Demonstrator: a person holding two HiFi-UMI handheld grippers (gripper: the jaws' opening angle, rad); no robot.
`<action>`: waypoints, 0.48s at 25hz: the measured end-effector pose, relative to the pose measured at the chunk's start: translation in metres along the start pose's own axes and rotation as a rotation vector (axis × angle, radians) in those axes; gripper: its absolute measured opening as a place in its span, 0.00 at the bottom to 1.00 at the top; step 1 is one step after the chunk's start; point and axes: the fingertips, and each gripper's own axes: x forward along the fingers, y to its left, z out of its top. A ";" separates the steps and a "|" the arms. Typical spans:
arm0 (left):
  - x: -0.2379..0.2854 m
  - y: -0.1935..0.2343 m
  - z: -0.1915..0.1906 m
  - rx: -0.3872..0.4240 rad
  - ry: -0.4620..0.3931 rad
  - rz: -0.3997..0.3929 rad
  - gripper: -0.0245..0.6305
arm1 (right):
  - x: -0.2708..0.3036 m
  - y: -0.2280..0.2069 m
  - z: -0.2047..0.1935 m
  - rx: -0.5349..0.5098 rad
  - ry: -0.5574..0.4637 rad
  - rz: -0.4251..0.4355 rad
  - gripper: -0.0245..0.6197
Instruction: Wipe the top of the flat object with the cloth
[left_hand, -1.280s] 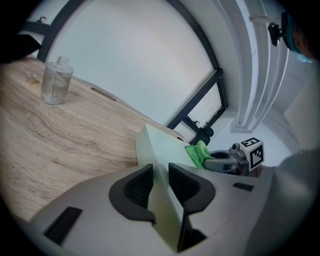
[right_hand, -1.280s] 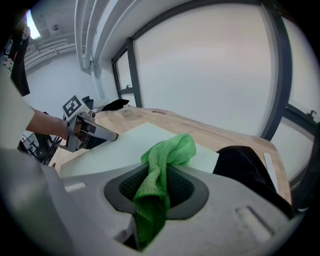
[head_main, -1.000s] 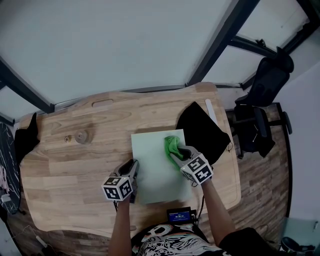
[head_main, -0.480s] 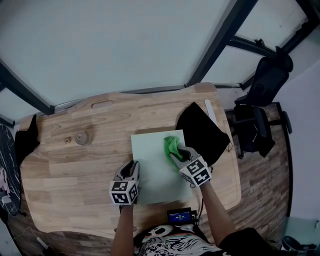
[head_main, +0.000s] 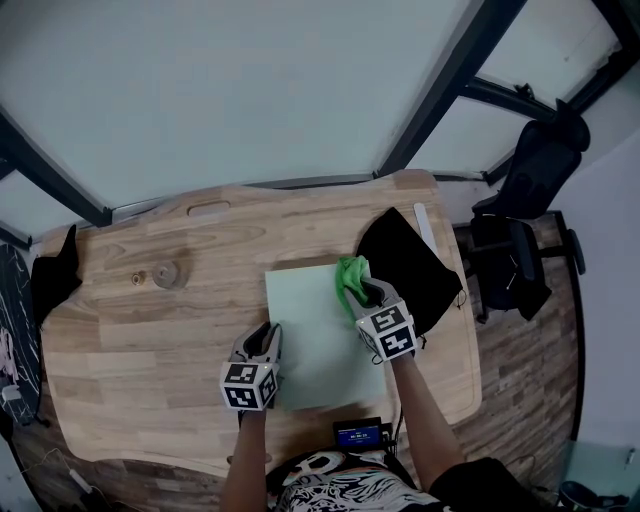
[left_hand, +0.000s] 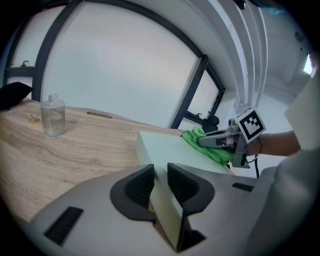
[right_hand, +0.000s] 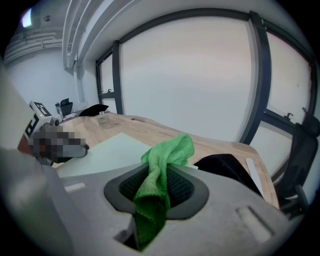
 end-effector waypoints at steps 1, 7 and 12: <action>0.000 0.000 0.000 -0.004 -0.001 -0.002 0.16 | 0.000 -0.004 0.002 0.011 -0.005 -0.019 0.18; 0.001 -0.001 -0.001 -0.053 0.004 -0.021 0.16 | 0.004 -0.018 -0.001 0.072 -0.010 -0.070 0.18; 0.000 0.000 0.000 -0.083 -0.012 -0.046 0.16 | 0.009 -0.021 -0.009 0.089 -0.020 -0.091 0.18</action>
